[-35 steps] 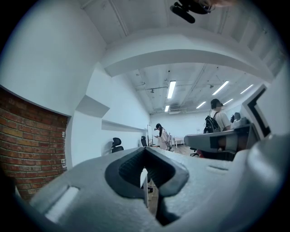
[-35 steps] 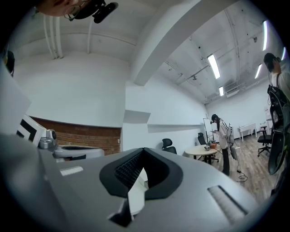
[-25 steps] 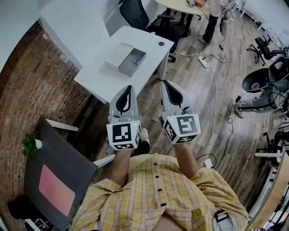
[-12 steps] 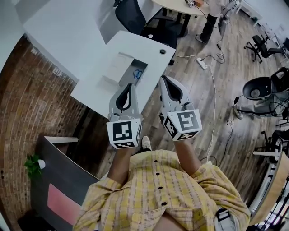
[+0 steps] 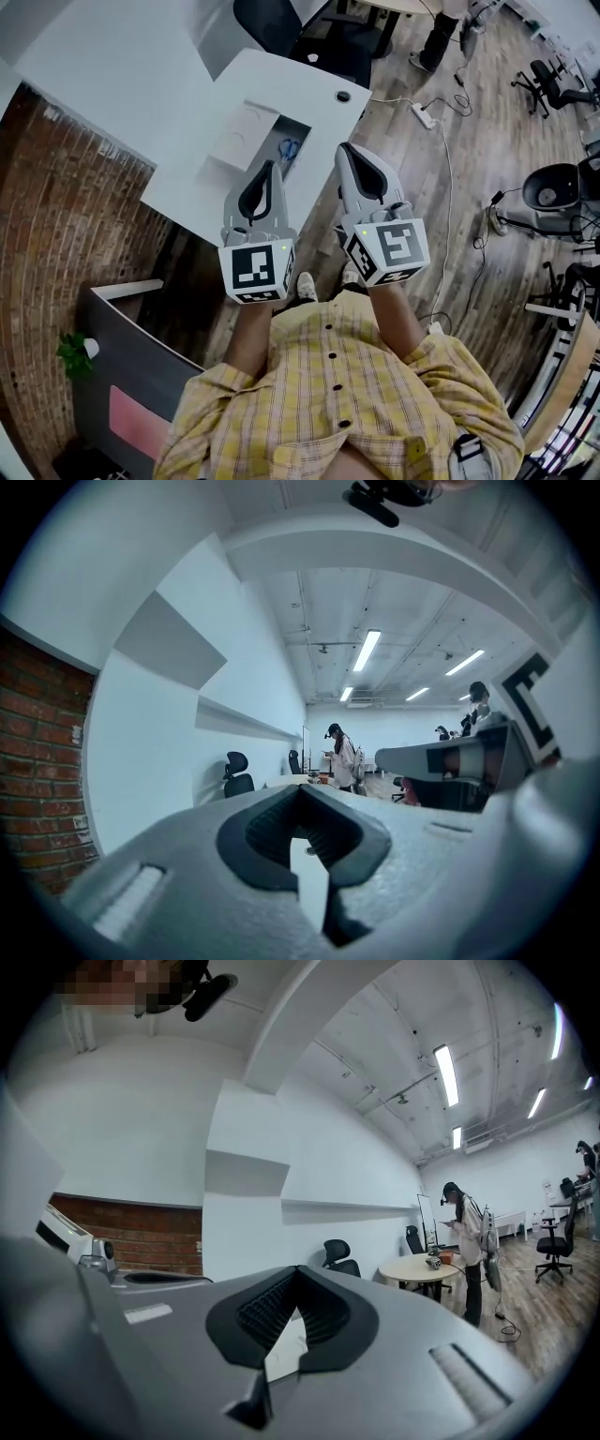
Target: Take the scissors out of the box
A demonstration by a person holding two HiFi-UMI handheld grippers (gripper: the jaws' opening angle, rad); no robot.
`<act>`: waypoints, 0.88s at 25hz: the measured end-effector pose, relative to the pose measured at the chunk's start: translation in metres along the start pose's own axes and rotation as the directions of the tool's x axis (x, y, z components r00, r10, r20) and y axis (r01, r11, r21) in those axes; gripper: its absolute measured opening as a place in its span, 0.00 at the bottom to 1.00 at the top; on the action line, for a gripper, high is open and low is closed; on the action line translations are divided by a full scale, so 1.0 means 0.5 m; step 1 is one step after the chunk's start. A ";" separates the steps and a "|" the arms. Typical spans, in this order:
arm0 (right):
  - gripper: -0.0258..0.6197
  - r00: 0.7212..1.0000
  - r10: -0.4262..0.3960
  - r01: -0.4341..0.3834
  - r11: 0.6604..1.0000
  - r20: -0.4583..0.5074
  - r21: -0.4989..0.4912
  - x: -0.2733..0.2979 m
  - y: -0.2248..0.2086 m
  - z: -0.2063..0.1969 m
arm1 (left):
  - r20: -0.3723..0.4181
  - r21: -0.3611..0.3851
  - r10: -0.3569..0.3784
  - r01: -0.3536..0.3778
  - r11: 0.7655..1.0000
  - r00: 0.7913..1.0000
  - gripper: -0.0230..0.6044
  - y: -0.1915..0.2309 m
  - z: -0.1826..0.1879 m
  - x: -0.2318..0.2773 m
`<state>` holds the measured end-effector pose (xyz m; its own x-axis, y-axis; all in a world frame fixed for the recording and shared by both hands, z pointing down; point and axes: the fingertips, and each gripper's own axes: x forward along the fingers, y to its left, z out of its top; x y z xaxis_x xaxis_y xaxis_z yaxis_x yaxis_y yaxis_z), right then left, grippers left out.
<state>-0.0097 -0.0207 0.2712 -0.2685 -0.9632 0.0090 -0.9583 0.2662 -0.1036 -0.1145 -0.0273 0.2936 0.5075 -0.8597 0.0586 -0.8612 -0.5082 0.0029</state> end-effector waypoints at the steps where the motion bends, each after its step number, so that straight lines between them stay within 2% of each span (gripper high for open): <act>1: 0.05 1.000 0.007 -0.007 1.000 -0.004 0.002 0.010 -0.006 -0.002 | -0.004 -0.002 0.008 -0.008 1.000 1.000 0.04 0.003 -0.002 0.010; 7: 0.05 0.998 0.067 -0.067 0.998 0.000 0.008 0.072 -0.059 -0.008 | -0.016 0.003 0.079 -0.079 0.997 0.997 0.04 0.005 -0.020 0.076; 13: 0.05 0.995 0.103 -0.103 0.995 0.007 -0.003 0.159 -0.151 -0.010 | -0.021 0.015 0.127 -0.127 0.992 0.992 0.04 0.002 -0.020 0.192; 22: 0.05 0.976 0.213 -0.212 0.976 -0.032 0.040 0.256 -0.266 -0.036 | -0.078 0.041 0.235 -0.232 0.972 0.969 0.04 -0.020 -0.044 0.326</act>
<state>0.0817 -0.1787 0.3041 -0.4697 -0.8826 0.0184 -0.8750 0.4627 -0.1424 -0.0240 -0.1613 0.3253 0.2875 -0.9482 0.1351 -0.9537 -0.2965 -0.0513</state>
